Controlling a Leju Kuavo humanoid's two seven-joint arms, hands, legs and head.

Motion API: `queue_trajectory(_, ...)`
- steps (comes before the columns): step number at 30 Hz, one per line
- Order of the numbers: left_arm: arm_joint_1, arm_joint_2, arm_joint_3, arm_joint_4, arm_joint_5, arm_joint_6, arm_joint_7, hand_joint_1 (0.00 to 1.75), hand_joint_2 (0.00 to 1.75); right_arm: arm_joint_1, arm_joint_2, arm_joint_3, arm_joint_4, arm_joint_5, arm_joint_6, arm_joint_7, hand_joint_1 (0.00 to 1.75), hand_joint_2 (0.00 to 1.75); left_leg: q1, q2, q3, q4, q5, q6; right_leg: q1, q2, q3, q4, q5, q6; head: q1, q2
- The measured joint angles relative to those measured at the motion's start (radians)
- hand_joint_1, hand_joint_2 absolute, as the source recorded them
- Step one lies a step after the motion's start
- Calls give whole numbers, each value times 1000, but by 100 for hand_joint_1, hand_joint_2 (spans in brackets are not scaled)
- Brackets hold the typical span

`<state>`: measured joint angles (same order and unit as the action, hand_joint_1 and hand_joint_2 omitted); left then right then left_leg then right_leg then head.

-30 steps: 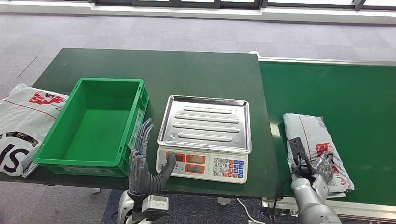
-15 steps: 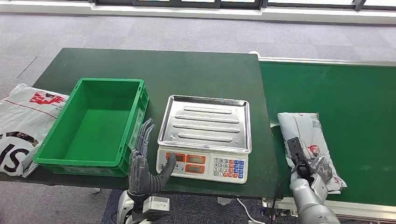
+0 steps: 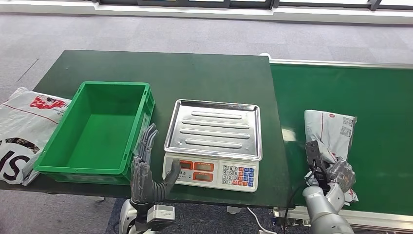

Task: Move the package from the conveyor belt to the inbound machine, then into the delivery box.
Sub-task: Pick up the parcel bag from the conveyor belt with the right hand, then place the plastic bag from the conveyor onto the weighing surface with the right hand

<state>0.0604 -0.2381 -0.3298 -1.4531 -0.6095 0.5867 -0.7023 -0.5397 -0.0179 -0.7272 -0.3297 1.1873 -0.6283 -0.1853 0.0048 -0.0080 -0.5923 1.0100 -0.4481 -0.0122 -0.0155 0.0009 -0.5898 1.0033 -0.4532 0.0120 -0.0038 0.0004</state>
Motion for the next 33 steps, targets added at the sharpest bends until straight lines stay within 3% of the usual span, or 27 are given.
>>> queue_trajectory(14,6,-4,16,-5,4,12,0,0,175,2,19,-1,-52,-27,-42,-30,175,175,0,0,-1,0,0,0,0,0,-1,0,0,0,0,0)
queue_trajectory(17,9,-6,23,-8,-1,14,0,0,175,21,46,-11,-140,41,-62,-46,175,175,0,0,-1,0,0,0,0,0,-1,0,0,0,0,0)
queue_trajectory(19,10,-7,26,-11,-8,14,0,0,175,33,89,-26,-244,110,-68,-100,175,175,0,0,-2,0,0,0,0,0,-2,1,0,0,0,0)
queue_trajectory(23,10,-7,26,-10,-13,27,0,0,175,38,212,-40,-496,112,-72,-356,175,175,0,2,-1,0,0,-1,1,2,-4,1,0,-1,0,0)
queue_trajectory(24,9,-7,25,-8,-5,36,0,0,175,44,237,-22,-549,110,-73,-364,175,175,1,2,-1,0,0,-1,2,2,-3,1,0,-1,0,0)
queue_trajectory(28,-7,-2,12,19,53,82,0,0,175,83,308,148,-713,116,-73,-179,175,175,2,1,-1,0,1,-2,2,1,-4,1,-1,-2,0,0)
queue_trajectory(33,-38,2,-17,59,94,104,0,0,175,110,347,322,-824,103,-72,-139,175,175,2,3,-1,0,1,-2,2,3,-4,1,0,-2,0,0)
